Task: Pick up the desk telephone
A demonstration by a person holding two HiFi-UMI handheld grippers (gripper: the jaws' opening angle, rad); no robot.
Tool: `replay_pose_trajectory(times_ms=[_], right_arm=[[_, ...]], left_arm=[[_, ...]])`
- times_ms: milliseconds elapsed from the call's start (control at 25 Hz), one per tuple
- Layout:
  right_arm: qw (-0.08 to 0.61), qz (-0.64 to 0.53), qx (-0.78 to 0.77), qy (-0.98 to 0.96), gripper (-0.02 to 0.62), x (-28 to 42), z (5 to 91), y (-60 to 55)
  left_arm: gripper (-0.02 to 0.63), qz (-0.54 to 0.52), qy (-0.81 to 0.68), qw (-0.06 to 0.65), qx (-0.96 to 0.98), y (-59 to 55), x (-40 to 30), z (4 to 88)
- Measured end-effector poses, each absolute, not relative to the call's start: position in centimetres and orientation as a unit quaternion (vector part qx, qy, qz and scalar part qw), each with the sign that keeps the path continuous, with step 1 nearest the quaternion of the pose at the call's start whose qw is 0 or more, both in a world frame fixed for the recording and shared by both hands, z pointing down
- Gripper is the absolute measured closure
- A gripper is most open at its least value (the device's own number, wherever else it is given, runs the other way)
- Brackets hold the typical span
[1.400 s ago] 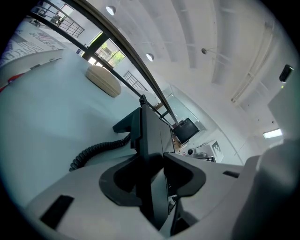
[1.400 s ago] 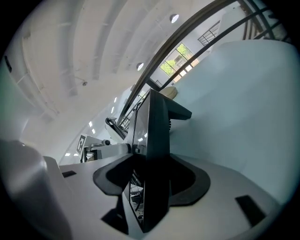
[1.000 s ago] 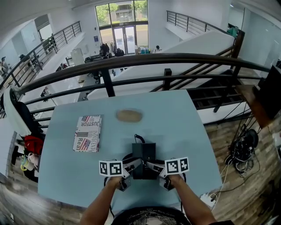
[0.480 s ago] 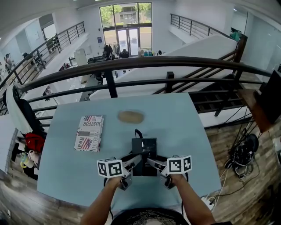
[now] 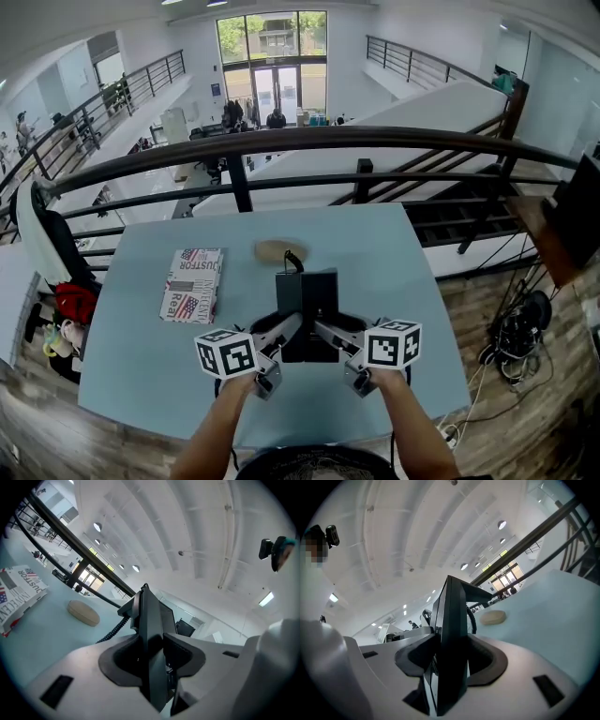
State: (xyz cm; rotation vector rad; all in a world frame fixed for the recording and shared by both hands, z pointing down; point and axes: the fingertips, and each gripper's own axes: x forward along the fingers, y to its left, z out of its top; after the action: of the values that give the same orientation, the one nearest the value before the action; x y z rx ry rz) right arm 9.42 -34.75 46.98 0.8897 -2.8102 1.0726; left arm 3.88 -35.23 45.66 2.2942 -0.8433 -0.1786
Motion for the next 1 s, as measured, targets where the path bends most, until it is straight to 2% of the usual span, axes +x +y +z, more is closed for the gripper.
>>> replay_pose_trajectory(times_ms=[400,760,1000], right_arm=[[-0.042,0.248,0.281,-0.926,0.400,9.6,38.5,-34.7],[-0.102,0.170,0.263,-0.944,0.400,9.7,31.1,-33.8],[-0.117,0.120,0.258,-0.952,0.400,9.5,27.7,-33.1]], left_arm=[[0.454,-0.125,-0.319,0.274,0.898,-34.9,3.9,37.5],[0.453,-0.128,-0.327,0.167,0.921,-33.6,4.1,29.9],[0.454,-0.137,-0.326,0.124,0.927,-32.9,3.9,26.5]])
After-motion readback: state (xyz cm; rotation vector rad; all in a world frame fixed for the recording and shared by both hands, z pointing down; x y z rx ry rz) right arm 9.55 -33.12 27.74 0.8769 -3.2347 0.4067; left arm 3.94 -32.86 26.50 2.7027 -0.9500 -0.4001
